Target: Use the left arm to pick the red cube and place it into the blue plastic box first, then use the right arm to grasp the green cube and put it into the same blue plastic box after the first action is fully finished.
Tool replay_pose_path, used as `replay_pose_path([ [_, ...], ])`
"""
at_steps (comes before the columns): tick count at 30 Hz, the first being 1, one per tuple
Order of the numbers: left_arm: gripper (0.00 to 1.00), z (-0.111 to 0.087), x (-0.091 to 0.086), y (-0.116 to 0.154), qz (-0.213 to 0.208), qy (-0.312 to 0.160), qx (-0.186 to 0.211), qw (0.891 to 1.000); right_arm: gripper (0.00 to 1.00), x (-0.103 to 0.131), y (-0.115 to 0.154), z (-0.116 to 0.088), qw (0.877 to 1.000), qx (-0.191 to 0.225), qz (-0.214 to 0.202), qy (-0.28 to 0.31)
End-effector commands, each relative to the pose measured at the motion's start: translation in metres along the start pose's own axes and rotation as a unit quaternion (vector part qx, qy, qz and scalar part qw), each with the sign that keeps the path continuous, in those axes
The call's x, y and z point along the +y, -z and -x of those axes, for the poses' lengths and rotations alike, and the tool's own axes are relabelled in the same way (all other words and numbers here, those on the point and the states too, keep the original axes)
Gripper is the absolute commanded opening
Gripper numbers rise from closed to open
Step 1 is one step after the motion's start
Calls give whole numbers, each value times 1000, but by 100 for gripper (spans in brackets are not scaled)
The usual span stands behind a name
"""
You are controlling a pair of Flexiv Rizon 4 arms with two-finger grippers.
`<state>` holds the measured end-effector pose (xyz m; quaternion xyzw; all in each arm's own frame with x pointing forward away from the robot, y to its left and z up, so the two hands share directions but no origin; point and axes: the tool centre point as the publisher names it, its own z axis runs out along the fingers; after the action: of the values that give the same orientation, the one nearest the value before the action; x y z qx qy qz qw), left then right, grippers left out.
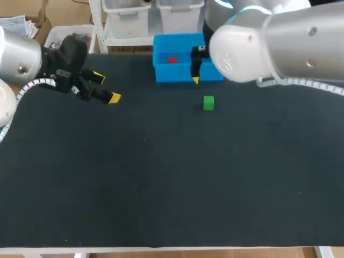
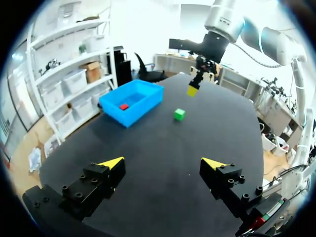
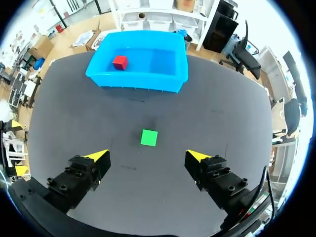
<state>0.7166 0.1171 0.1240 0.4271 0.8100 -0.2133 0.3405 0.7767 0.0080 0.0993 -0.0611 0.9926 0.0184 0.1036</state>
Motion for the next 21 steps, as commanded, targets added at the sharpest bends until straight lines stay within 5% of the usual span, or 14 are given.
replay_pose_path([
  [1, 100, -2, 1, 1, -2, -1, -5, 1000, 100, 2, -3, 8, 1000, 23, -10, -2],
  [21, 100, -2, 1, 1, -2, -1, -5, 1000, 100, -3, -54, 1, 998, 35, -38, -19],
])
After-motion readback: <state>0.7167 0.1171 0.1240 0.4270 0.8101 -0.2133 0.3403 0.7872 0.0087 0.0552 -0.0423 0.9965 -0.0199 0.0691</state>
